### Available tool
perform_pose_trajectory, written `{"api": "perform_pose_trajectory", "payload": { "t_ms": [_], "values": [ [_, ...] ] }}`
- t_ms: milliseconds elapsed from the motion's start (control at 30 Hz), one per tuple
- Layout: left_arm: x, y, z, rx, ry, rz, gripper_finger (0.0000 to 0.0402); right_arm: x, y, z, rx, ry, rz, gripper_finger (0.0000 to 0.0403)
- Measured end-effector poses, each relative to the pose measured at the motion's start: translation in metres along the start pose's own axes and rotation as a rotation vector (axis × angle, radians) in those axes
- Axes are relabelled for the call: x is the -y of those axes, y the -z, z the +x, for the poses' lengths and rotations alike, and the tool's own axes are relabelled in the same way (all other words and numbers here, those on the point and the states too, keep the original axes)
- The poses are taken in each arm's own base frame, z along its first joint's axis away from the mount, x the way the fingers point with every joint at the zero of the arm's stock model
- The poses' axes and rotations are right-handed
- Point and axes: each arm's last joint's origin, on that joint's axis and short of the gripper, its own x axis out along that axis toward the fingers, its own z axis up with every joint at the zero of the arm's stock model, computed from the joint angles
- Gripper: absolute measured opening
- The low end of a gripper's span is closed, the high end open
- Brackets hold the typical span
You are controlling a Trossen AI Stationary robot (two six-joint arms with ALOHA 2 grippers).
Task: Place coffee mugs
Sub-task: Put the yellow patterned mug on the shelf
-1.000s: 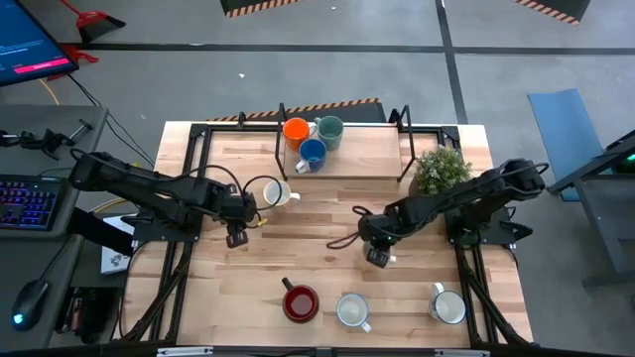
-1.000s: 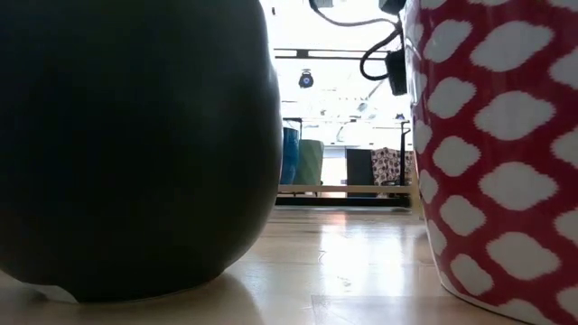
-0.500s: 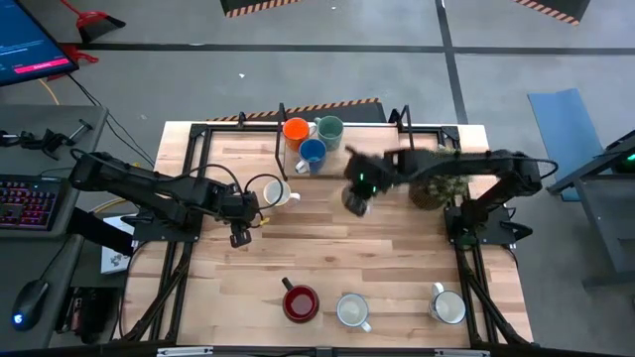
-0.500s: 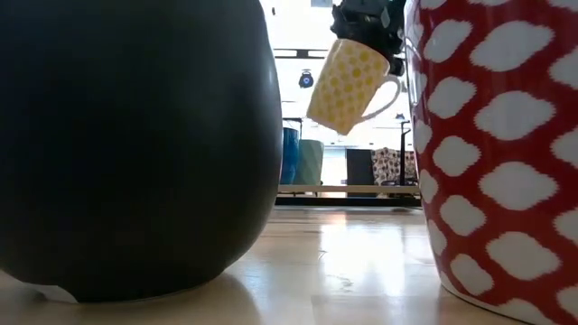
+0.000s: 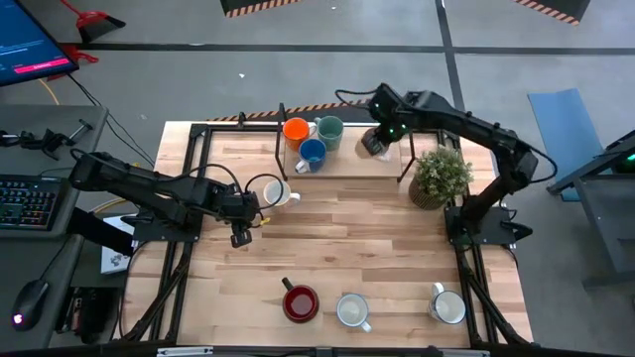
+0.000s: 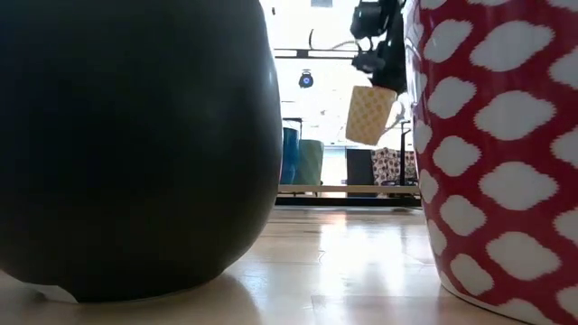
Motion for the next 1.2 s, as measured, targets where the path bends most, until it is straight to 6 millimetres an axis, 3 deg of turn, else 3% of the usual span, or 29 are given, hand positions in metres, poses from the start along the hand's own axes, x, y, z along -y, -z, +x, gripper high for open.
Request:
{"api": "perform_pose_trajectory", "payload": {
  "t_ms": [133,433,767,1200],
  "values": [
    [0.000,-0.001,0.000,0.007,0.003,-0.002,0.0117,0.008,-0.008,0.027,-0.072,0.017,0.016,0.0000],
    [0.001,-0.002,0.000,0.015,0.007,-0.012,0.0117,0.003,-0.018,0.079,-0.155,0.033,-0.039,0.0000],
    [0.001,-0.002,0.000,0.015,0.008,-0.012,0.0117,0.003,-0.027,0.080,-0.109,0.021,-0.047,0.0008],
    [0.001,-0.002,0.000,0.015,0.007,-0.012,0.0117,0.013,-0.034,0.078,-0.065,0.057,-0.030,0.0084]
  ]
}}
